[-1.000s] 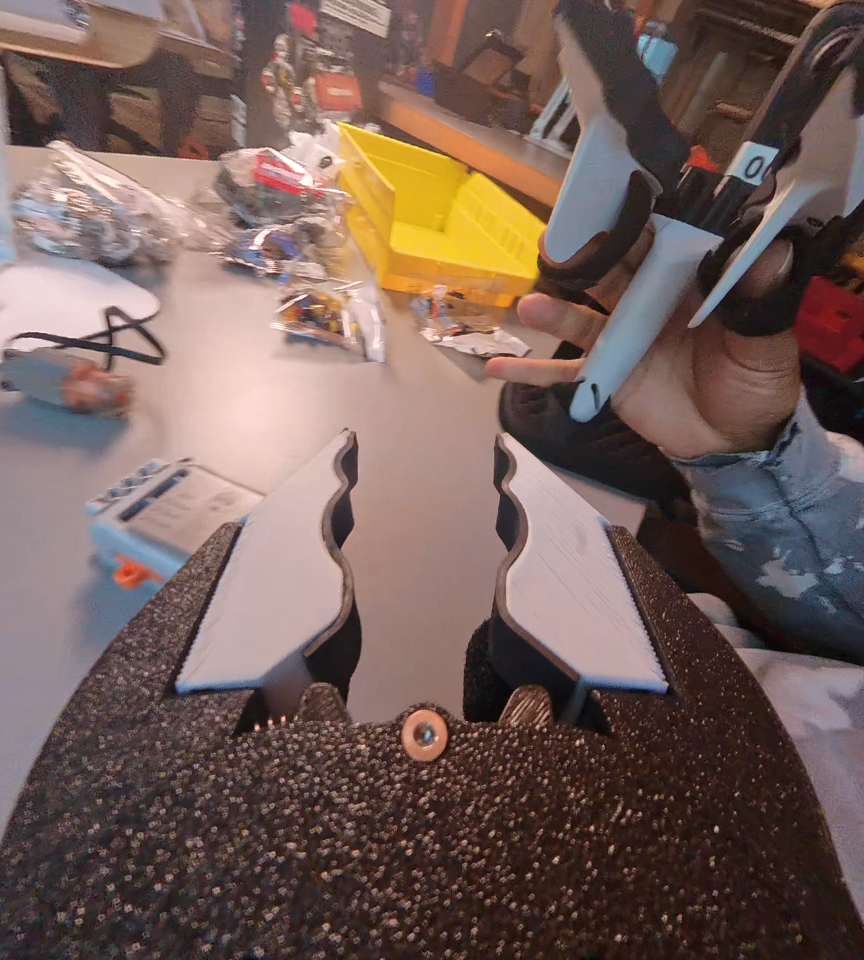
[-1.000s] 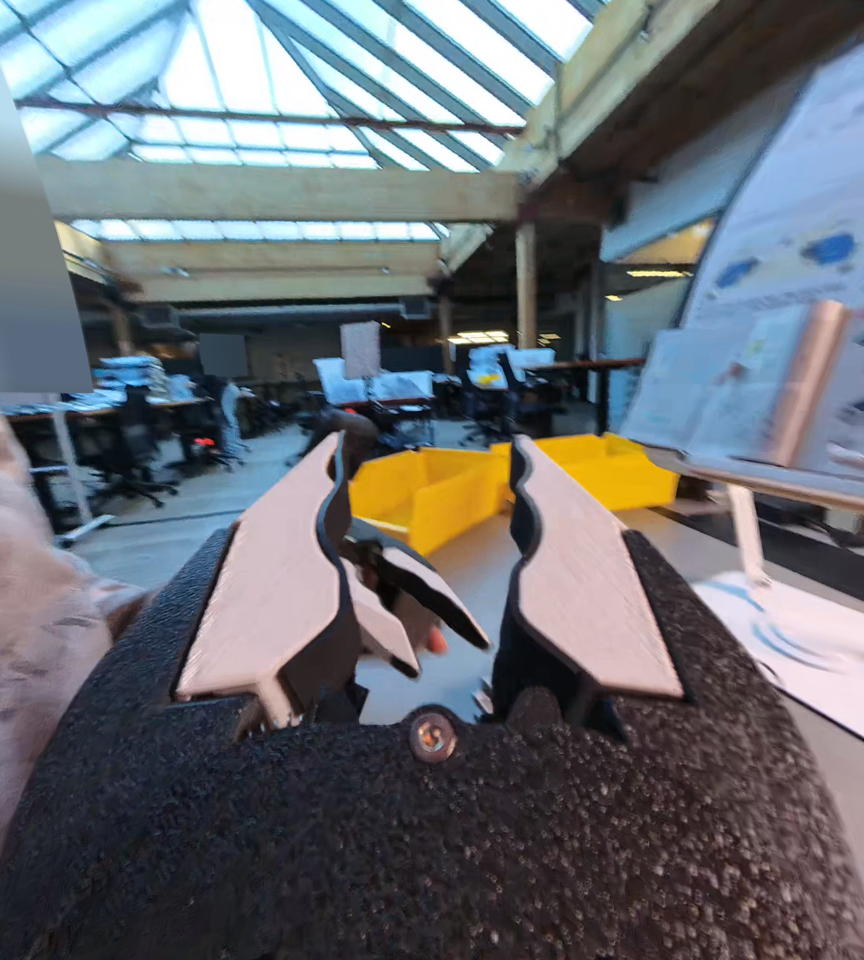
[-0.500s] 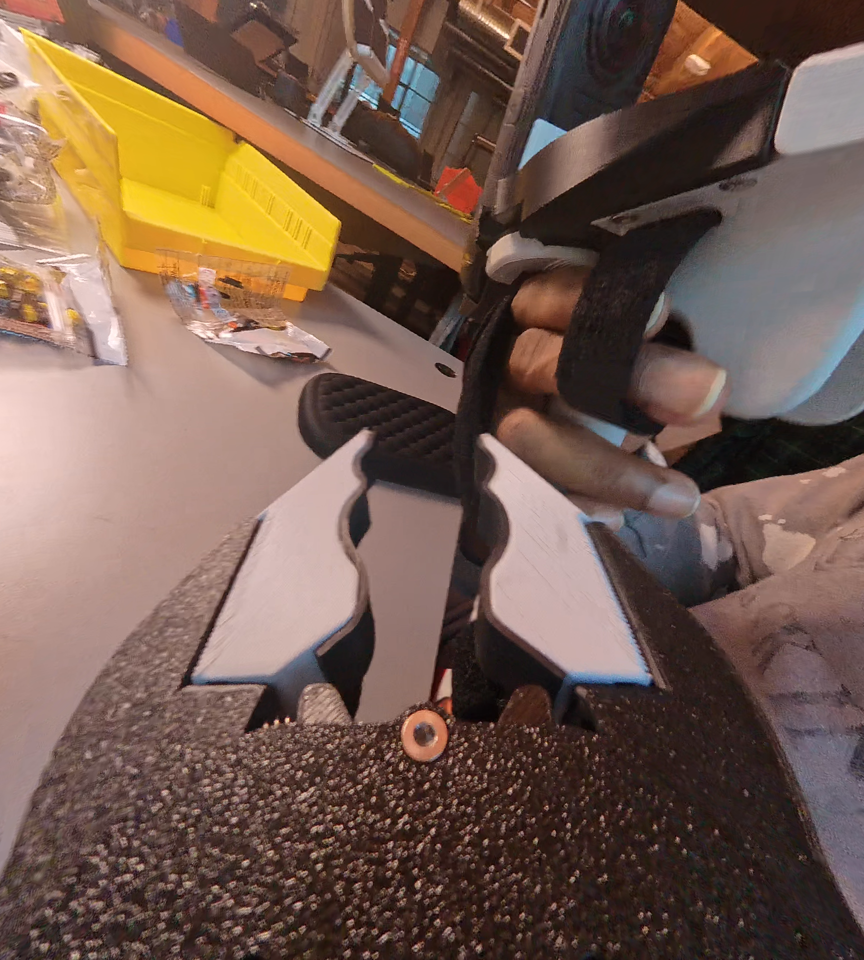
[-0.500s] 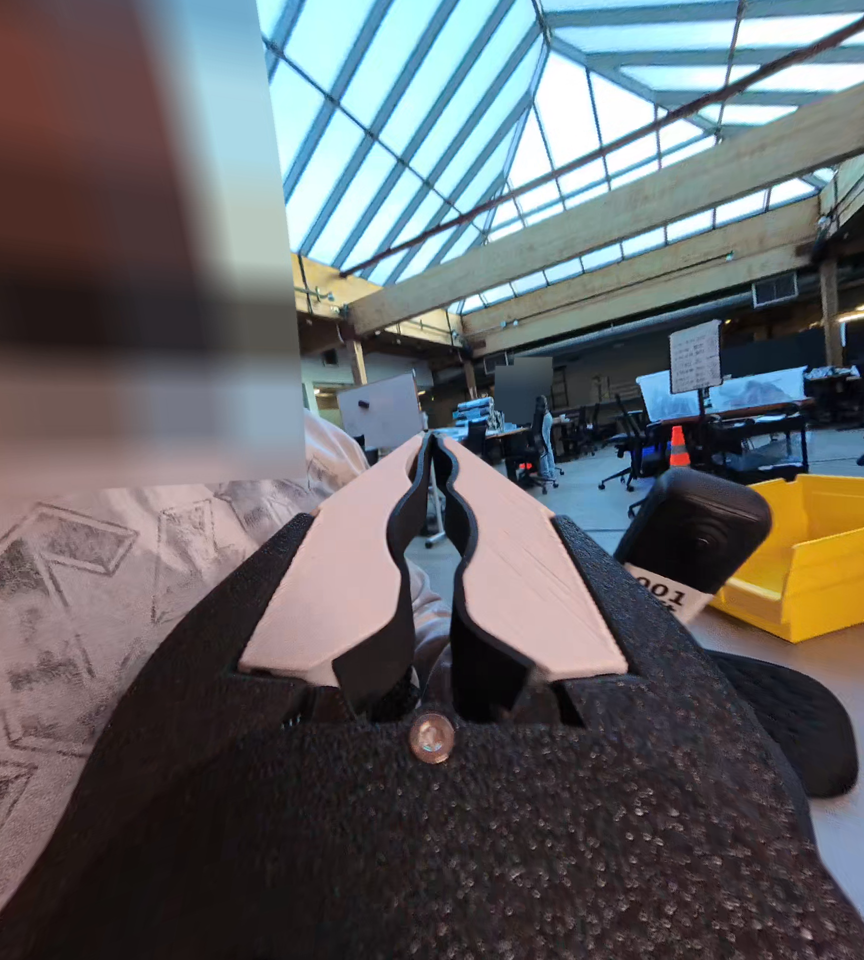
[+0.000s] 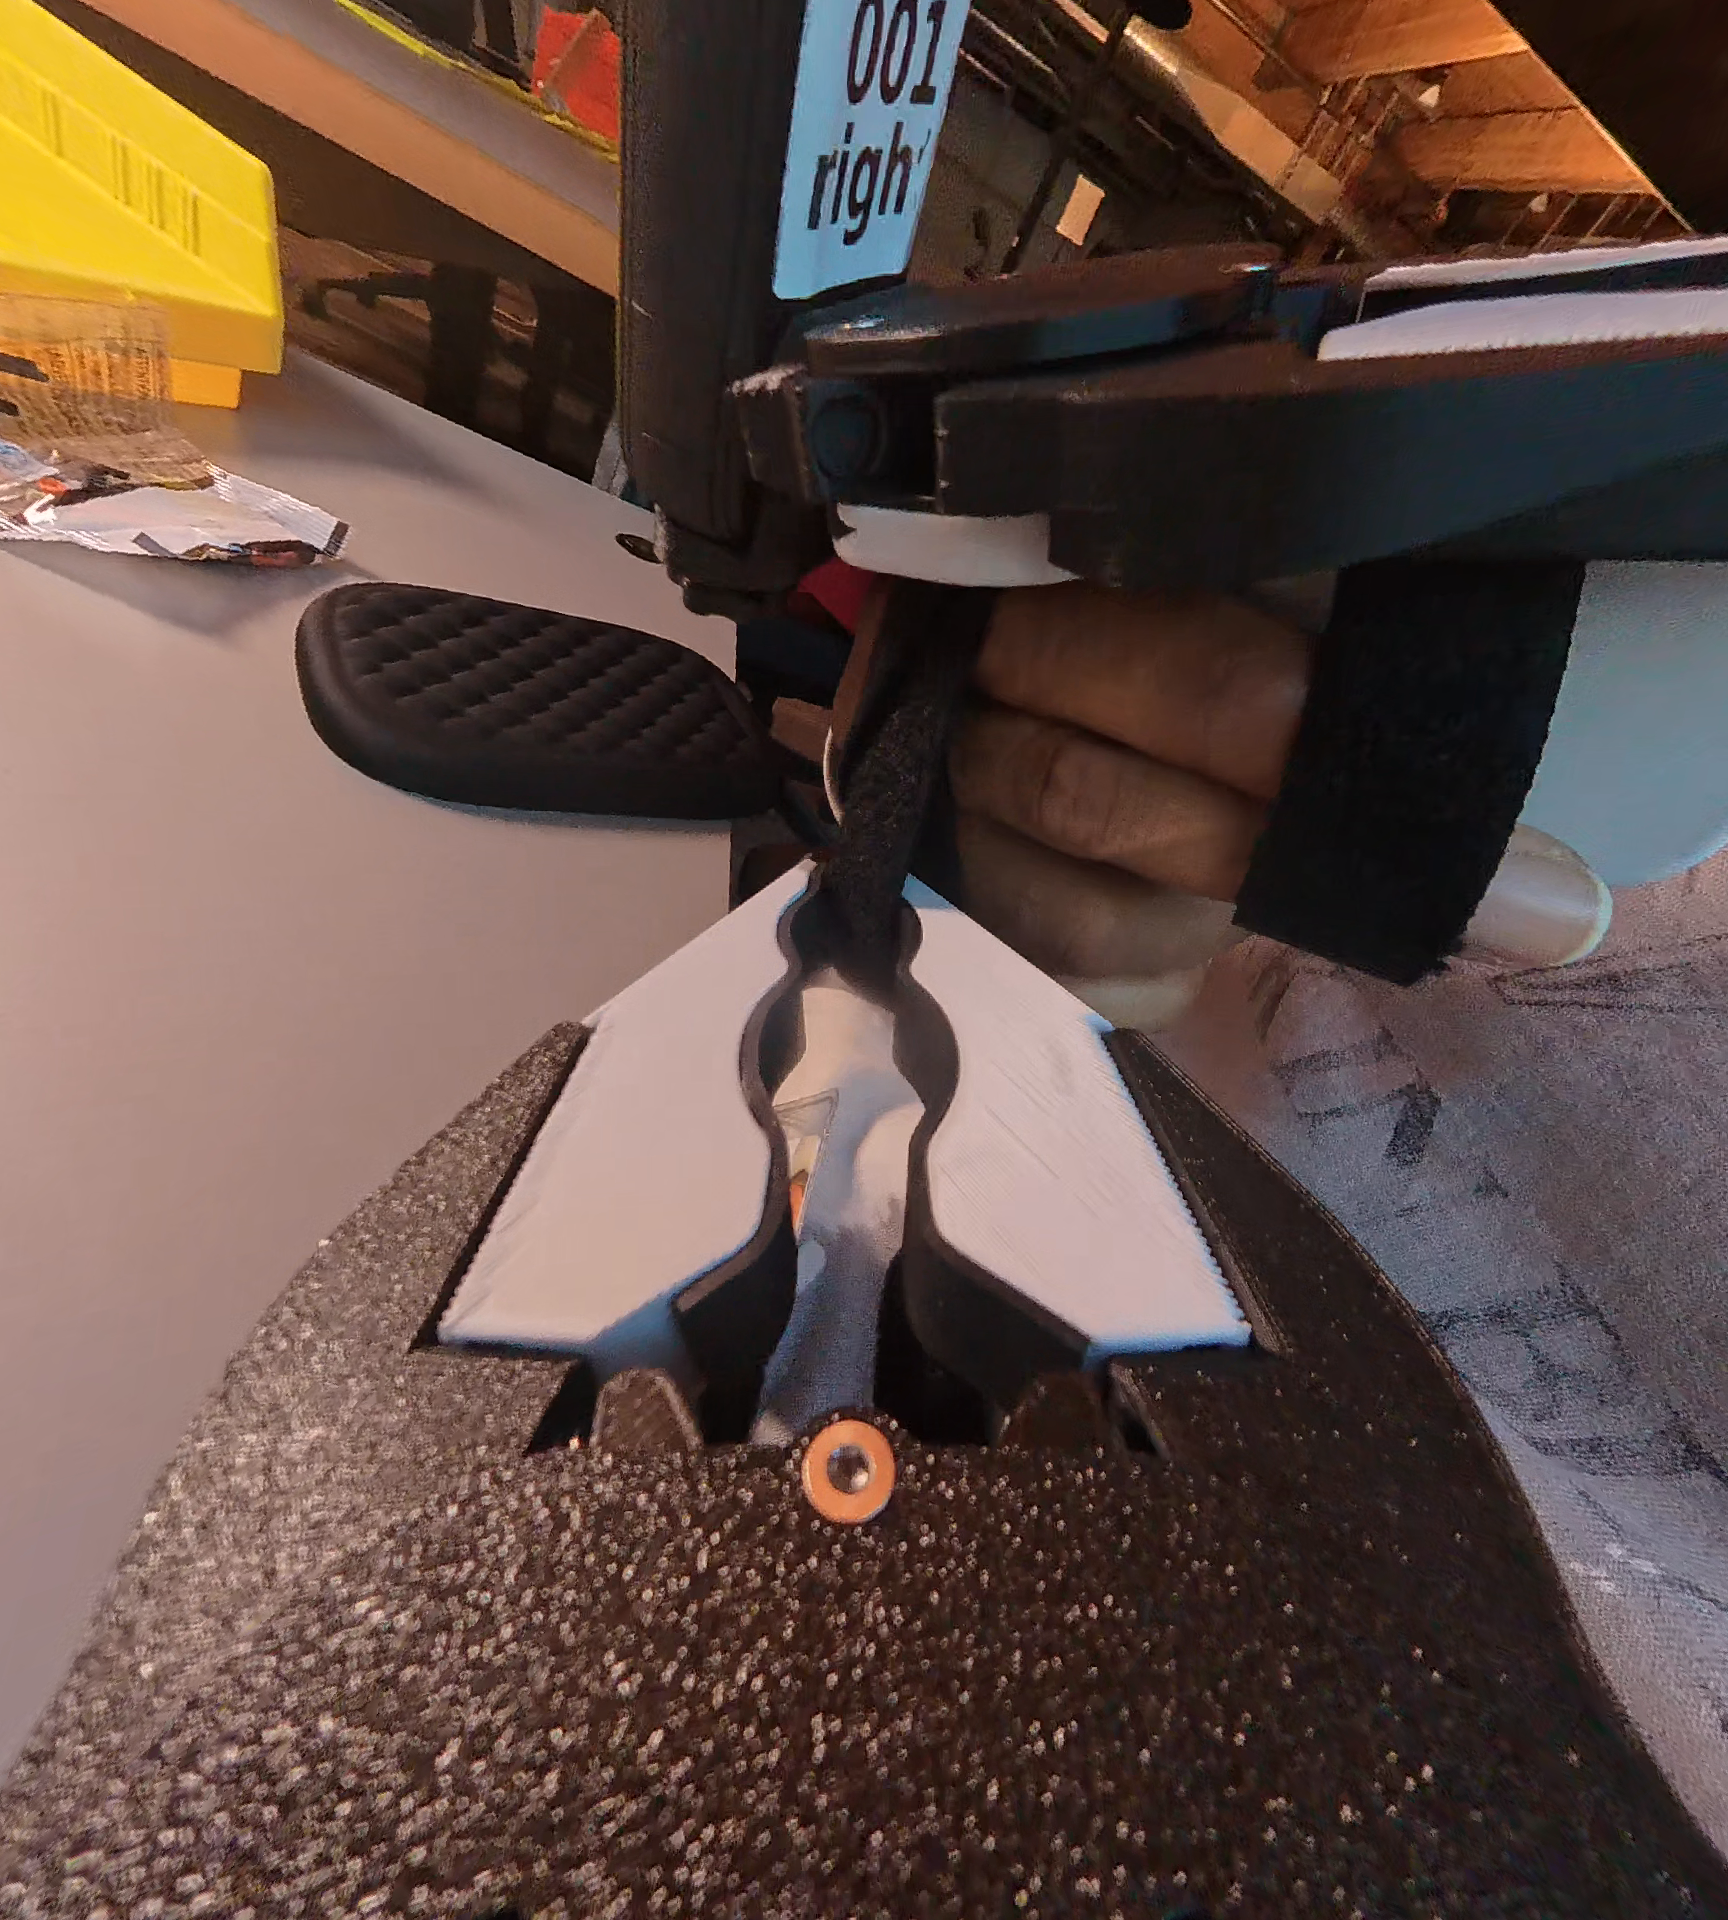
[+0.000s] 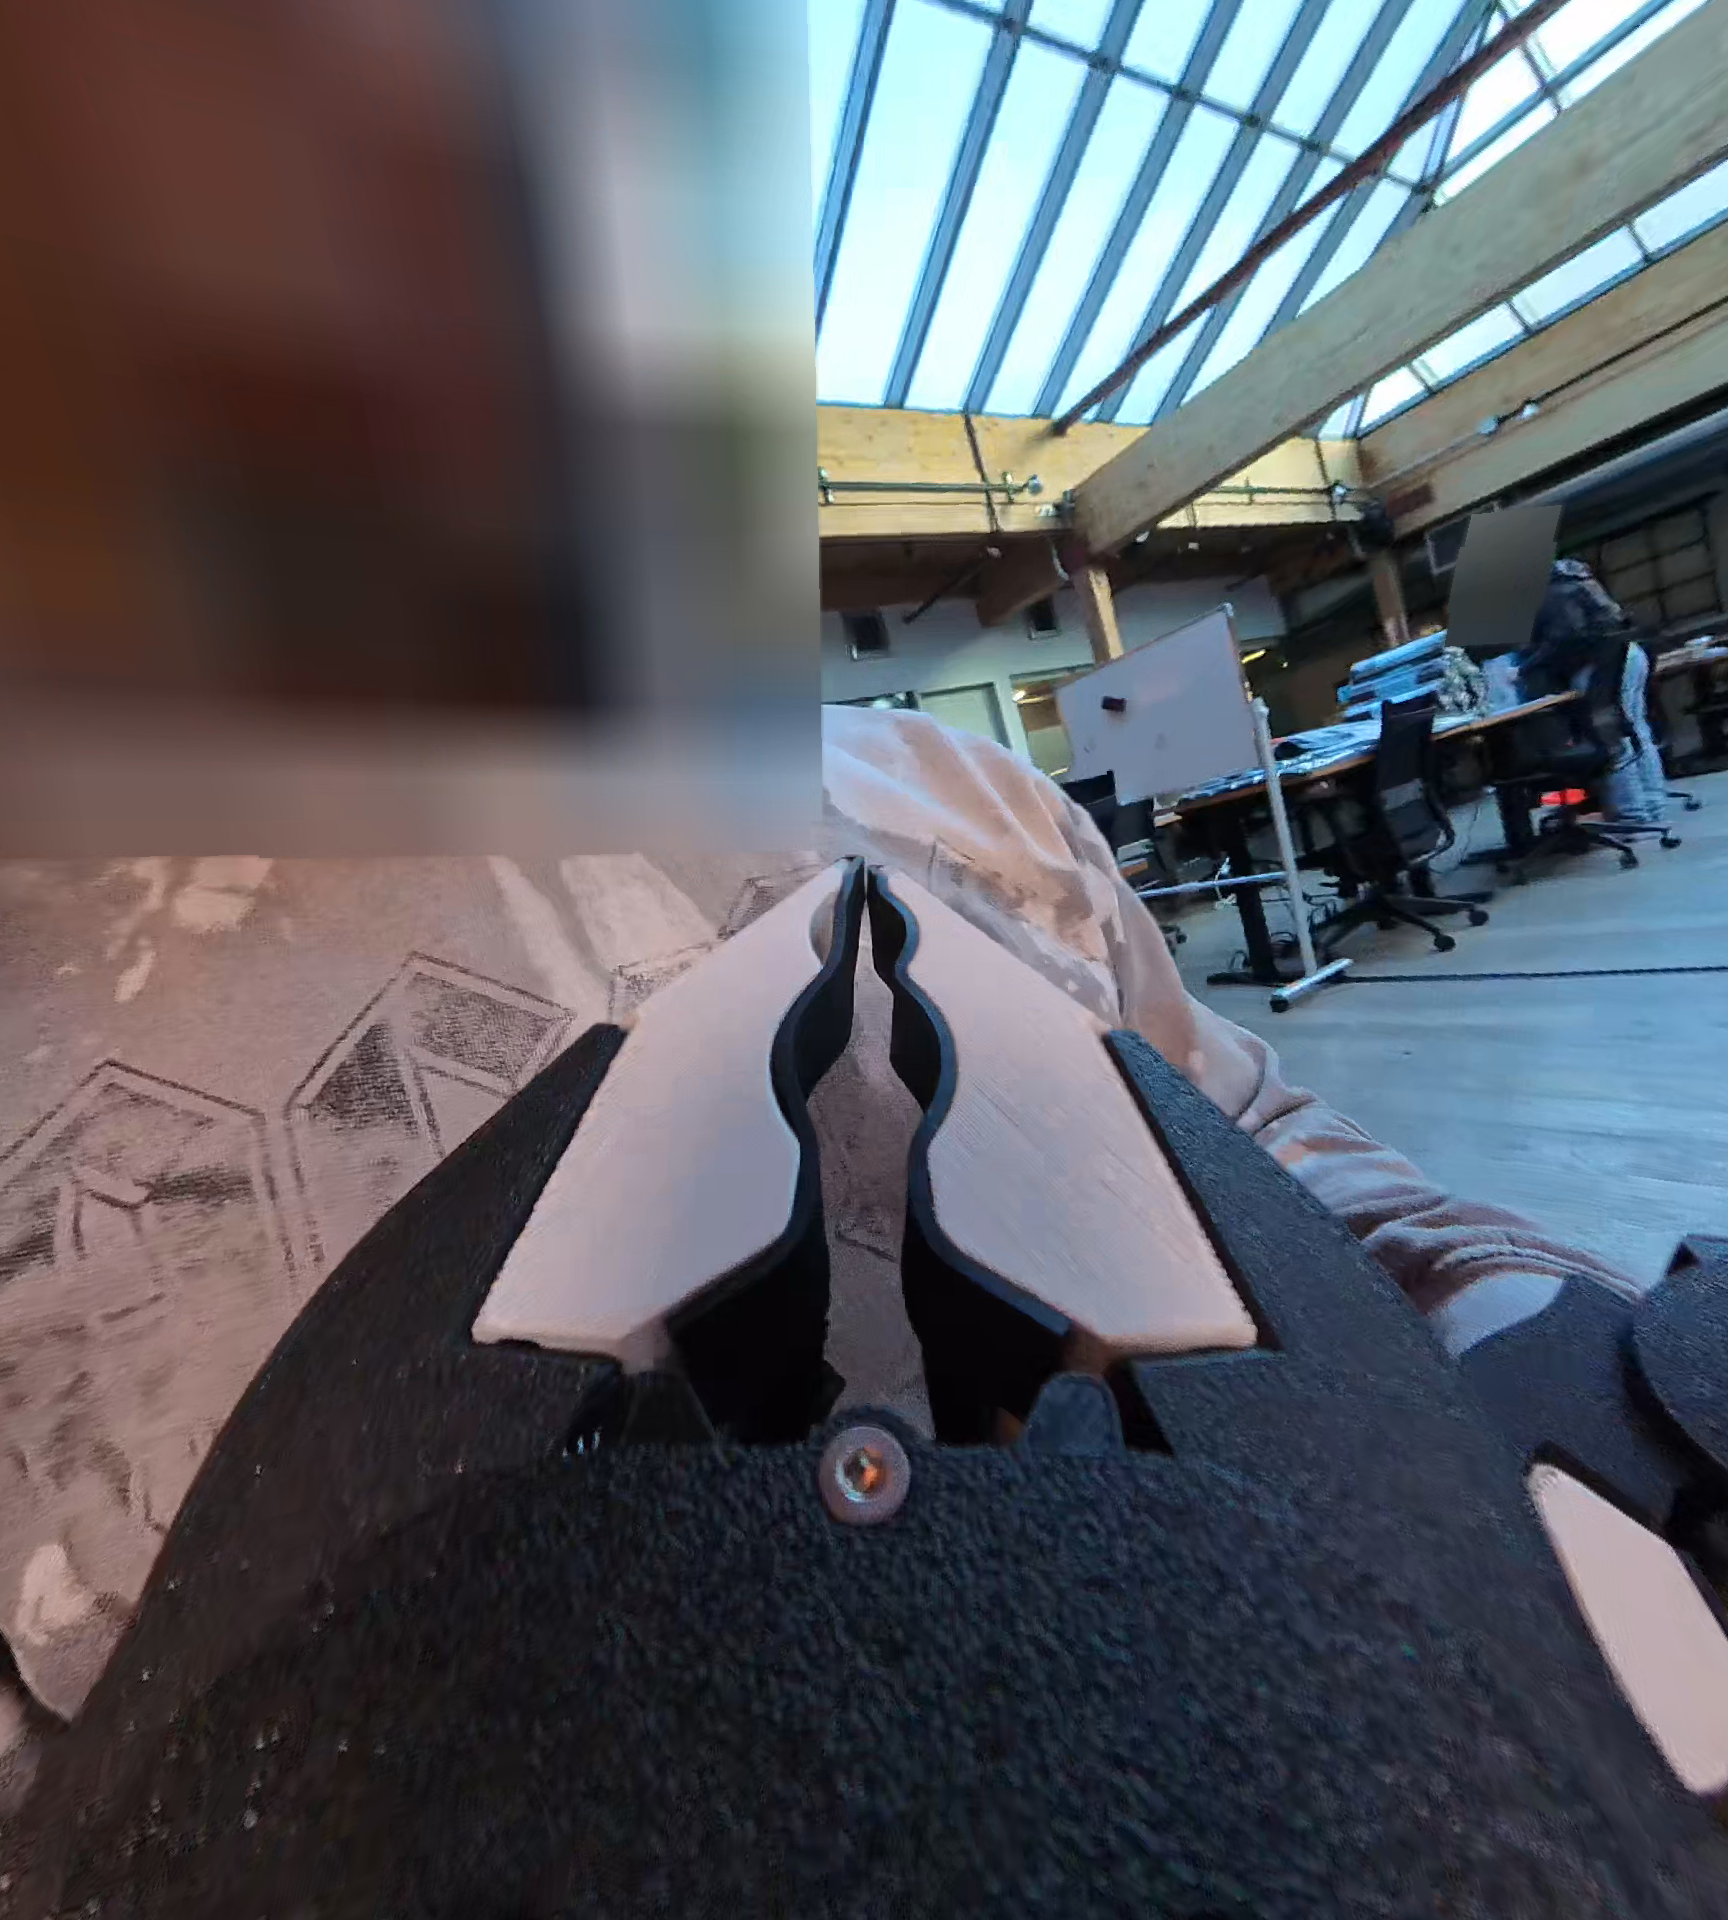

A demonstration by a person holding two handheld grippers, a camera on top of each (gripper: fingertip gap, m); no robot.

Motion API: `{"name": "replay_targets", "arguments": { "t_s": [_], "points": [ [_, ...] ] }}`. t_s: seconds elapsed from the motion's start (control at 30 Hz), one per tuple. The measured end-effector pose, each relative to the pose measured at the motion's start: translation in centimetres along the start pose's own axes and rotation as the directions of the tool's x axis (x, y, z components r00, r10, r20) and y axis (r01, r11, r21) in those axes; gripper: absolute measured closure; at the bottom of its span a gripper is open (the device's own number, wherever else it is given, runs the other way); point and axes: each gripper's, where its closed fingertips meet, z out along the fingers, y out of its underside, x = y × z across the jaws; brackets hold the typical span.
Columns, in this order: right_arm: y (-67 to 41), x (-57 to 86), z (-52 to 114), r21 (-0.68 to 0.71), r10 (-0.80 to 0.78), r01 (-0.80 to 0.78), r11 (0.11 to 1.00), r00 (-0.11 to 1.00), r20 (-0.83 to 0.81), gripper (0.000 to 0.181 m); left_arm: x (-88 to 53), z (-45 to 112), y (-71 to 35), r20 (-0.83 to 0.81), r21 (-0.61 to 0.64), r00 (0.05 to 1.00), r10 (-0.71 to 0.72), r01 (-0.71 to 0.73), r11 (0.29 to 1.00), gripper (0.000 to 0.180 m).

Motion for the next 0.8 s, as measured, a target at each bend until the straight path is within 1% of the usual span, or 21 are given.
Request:
{"name": "replay_targets", "arguments": {
  "t_s": [0.03,0.1,0.13,0.17,0.2,0.23,0.27,0.3,0.33,0.37,0.4,0.47,0.5,0.53,0.57,0.63,0.7,0.73,0.77,0.8],
  "points": [
    [0.3,-0.1,0.2,-0.022,-0.011,0.011,1.000,1.000,0.011,0.180,-0.1,-0.3,0.0,0.011,0.012,1.000,0.001,-0.002,1.000,0.171],
    [-0.5,-1.1,0.0,0.025,-0.007,0.005,1.000,0.997,0.083,0.178,-0.4,-0.9,-0.2,0.013,0.050,0.999,-0.048,0.048,0.998,0.153],
    [-0.6,-1.4,0.0,0.032,0.004,-0.008,0.999,0.995,0.104,0.175,-0.5,-1.0,-0.1,0.022,0.062,0.998,-0.060,0.058,0.996,0.147],
    [-0.1,-1.4,0.1,0.012,-0.002,0.001,1.000,0.995,0.100,0.174,-0.9,-1.1,0.1,0.060,0.071,0.997,-0.050,0.046,0.996,0.140],
    [0.2,-1.7,0.2,0.009,-0.030,0.029,1.000,0.994,0.105,0.174,-1.5,-1.4,0.0,0.107,0.088,0.993,-0.042,0.032,0.996,0.130],
    [0.0,-2.1,0.0,0.021,-0.053,0.051,0.998,0.993,0.110,0.175,-2.0,-1.9,-0.3,0.135,0.127,0.989,-0.062,0.045,0.991,0.122],
    [-0.1,-2.7,-0.3,0.018,-0.088,0.087,0.996,0.991,0.102,0.177,-3.0,-3.1,-0.9,0.174,0.195,0.978,-0.117,0.082,0.977,0.120],
    [-0.3,-2.9,-0.6,0.012,-0.113,0.113,0.994,0.992,0.049,0.178,-4.5,-4.7,-1.1,0.246,0.260,0.954,-0.171,0.105,0.960,0.145],
    [-0.5,-3.0,-0.9,-0.003,-0.154,0.154,0.988,0.988,-0.011,0.180,-5.3,-6.5,-1.4,0.312,0.328,0.935,-0.165,0.057,0.943,0.154],
    [-0.1,-1.9,-1.1,-0.060,-0.210,0.204,0.977,0.969,-0.127,0.178,-5.2,-7.3,-1.4,0.331,0.342,0.929,-0.166,0.046,0.939,0.150],
    [0.1,-1.6,-1.0,-0.083,-0.251,0.240,0.967,0.953,-0.172,0.176,-3.7,-6.8,-1.7,0.283,0.337,0.948,-0.143,0.041,0.941,0.148],
    [0.3,-1.4,-0.3,-0.047,-0.222,0.217,0.975,0.963,-0.153,0.161,-0.9,-4.3,-1.5,0.183,0.265,0.980,-0.082,0.031,0.964,0.134],
    [0.6,-1.2,0.1,-0.046,-0.204,0.199,0.979,0.971,-0.127,0.158,0.1,-3.0,-1.3,0.136,0.233,0.989,-0.066,0.033,0.972,0.127],
    [0.9,-1.2,0.5,-0.040,-0.194,0.191,0.981,0.976,-0.095,0.157,1.2,-2.1,-1.4,0.083,0.225,0.995,-0.054,0.034,0.974,0.126],
    [1.2,-1.4,0.8,-0.032,-0.173,0.172,0.985,0.983,-0.056,0.157,1.9,-1.4,-1.4,0.042,0.223,0.998,-0.056,0.045,0.974,0.127],
    [1.7,-1.5,1.1,-0.023,-0.115,0.115,0.993,0.993,-0.008,0.155,2.3,-0.7,-0.7,0.022,0.186,0.998,-0.058,0.053,0.981,0.129],
    [2.1,-1.9,1.5,-0.015,-0.083,0.083,0.996,0.996,0.024,0.154,1.9,-0.9,-0.1,0.042,0.171,0.997,-0.063,0.055,0.984,0.128],
    [2.3,-2.2,1.8,-0.016,-0.066,0.067,0.998,0.997,0.051,0.154,2.0,-1.1,-0.1,0.021,0.179,0.997,-0.075,0.070,0.981,0.132],
    [2.3,-2.5,2.0,0.001,-0.050,0.050,0.999,0.996,0.071,0.151,1.9,-1.4,-0.1,0.003,0.200,0.995,-0.099,0.096,0.975,0.146],
    [2.2,-2.5,2.2,0.016,-0.040,0.038,0.999,0.996,0.082,0.149,1.9,-1.5,-0.1,-0.015,0.217,0.994,-0.111,0.112,0.970,0.149]
  ]
}}
